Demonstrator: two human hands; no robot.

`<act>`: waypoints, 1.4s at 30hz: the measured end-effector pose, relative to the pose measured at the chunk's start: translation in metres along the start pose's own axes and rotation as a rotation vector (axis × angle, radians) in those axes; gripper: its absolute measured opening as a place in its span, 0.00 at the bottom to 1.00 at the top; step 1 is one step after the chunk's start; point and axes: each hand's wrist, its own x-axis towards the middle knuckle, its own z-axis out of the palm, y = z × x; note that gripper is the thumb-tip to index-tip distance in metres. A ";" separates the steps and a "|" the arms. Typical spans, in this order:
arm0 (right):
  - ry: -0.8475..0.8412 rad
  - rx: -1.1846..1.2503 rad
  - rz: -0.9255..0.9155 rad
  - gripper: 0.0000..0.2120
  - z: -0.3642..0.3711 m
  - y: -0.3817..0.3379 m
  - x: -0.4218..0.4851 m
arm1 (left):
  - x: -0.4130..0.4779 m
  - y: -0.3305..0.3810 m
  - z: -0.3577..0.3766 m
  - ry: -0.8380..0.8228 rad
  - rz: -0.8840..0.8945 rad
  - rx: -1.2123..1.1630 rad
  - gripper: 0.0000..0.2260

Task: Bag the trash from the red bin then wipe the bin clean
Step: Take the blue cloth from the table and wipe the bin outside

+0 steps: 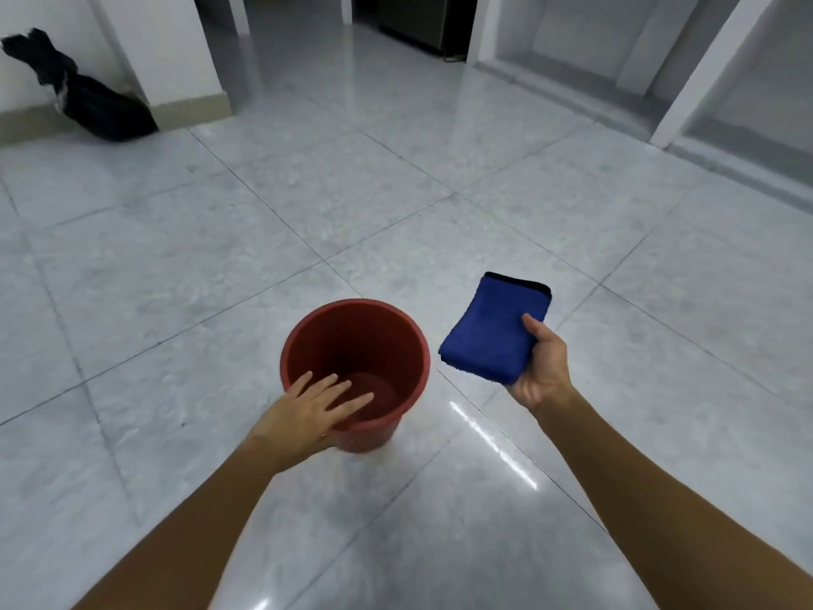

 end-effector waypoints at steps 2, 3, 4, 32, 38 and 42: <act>-0.043 -0.007 -0.044 0.12 -0.025 0.017 0.039 | 0.018 -0.016 0.031 0.069 0.118 0.045 0.28; -0.047 -0.016 -0.065 0.12 -0.034 0.023 0.057 | 0.026 -0.023 0.039 0.132 0.199 0.055 0.27; -0.037 -0.029 -0.078 0.12 -0.041 0.027 0.072 | 0.031 -0.029 0.042 0.212 0.281 0.059 0.26; -0.374 -1.556 -0.513 0.28 0.027 0.159 0.097 | 0.058 -0.029 0.018 0.807 -0.473 -0.828 0.14; -0.018 -1.446 -0.405 0.28 -0.001 0.165 0.123 | 0.068 -0.016 0.013 0.748 -0.364 -0.794 0.19; 0.099 -1.229 -0.164 0.26 -0.017 0.163 0.127 | 0.077 -0.020 0.006 0.709 -0.371 -0.763 0.20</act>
